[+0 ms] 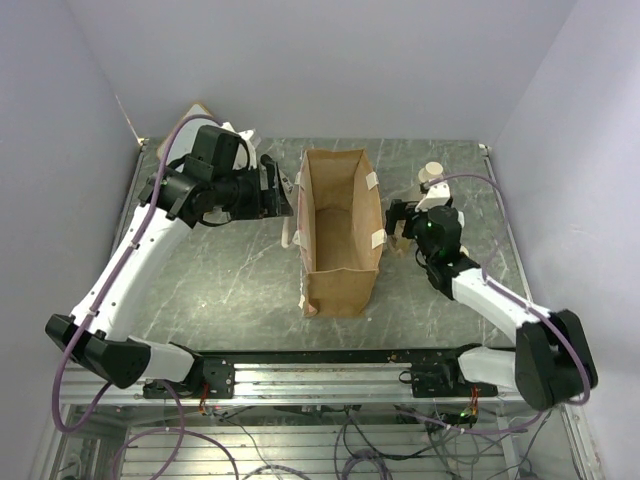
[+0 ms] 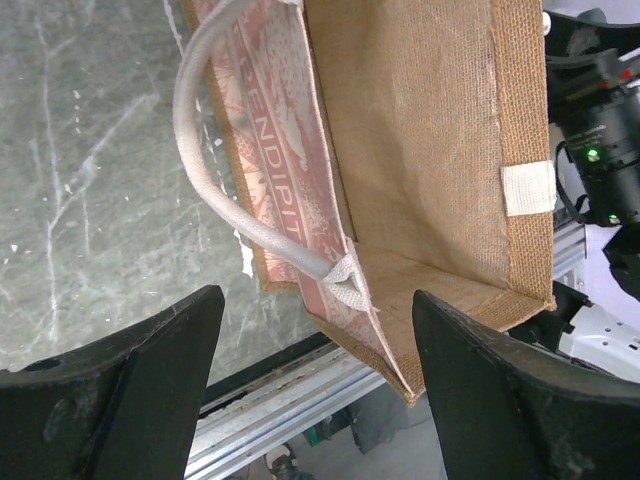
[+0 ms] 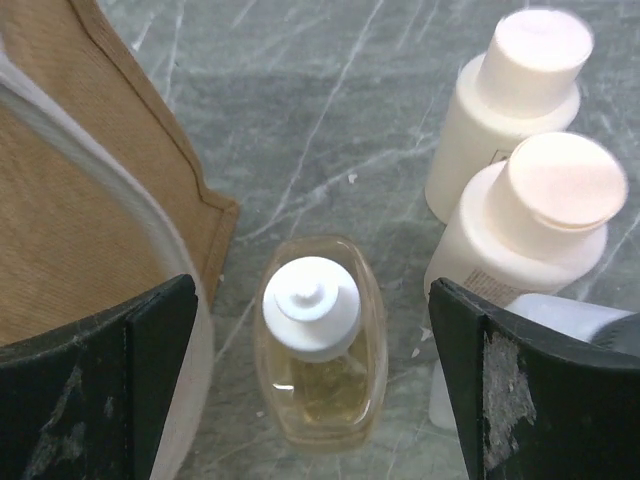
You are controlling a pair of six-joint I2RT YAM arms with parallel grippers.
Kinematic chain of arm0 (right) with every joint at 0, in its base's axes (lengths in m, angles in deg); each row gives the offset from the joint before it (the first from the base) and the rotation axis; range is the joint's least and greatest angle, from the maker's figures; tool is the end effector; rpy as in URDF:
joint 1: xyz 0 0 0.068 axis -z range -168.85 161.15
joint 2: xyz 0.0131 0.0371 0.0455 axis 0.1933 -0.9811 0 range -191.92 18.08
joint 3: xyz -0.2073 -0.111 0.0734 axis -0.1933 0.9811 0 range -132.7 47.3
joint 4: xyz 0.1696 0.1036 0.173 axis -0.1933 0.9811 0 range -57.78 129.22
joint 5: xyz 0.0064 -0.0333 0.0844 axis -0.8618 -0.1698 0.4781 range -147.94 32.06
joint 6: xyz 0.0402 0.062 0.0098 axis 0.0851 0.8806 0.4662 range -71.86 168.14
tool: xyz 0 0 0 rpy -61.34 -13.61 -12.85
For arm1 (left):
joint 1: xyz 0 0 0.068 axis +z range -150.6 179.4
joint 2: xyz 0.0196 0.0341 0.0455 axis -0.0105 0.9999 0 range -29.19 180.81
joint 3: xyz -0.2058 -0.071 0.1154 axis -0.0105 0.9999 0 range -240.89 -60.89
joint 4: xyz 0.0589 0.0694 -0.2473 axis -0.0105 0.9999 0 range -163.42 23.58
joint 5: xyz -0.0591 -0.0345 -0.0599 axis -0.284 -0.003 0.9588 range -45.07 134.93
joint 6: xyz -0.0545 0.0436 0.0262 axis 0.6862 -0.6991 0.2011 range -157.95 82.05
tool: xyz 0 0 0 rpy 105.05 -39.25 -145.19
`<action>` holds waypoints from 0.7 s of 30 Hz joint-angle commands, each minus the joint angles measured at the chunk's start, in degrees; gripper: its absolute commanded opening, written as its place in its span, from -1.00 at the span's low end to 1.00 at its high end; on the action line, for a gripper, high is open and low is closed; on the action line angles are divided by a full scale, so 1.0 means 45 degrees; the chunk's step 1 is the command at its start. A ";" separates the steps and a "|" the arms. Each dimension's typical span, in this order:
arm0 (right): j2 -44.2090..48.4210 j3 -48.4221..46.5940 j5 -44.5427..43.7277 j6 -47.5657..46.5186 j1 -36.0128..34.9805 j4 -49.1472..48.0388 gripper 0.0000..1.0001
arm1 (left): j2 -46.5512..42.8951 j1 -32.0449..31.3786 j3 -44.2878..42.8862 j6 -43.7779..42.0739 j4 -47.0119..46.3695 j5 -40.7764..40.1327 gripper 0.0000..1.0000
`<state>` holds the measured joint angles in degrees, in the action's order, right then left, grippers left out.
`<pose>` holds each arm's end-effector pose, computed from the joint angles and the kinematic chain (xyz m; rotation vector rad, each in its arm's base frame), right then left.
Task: Take the personal care products out of the canvas bag
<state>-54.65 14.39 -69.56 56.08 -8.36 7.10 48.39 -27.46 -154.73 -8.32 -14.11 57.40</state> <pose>0.2954 0.0913 0.1928 -0.0412 1.8242 0.1533 0.2512 -0.1425 0.3792 0.0562 2.4203 -0.7297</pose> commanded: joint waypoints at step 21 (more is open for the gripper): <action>0.1232 -0.7818 0.9890 -0.7785 -0.2225 1.1652 1.00 | 0.0997 -0.2184 0.1495 0.0276 -0.0438 0.1974 0.70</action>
<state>-44.25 -16.19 -36.93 36.61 -11.22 44.87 51.29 -34.58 -148.24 -6.86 -16.56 64.72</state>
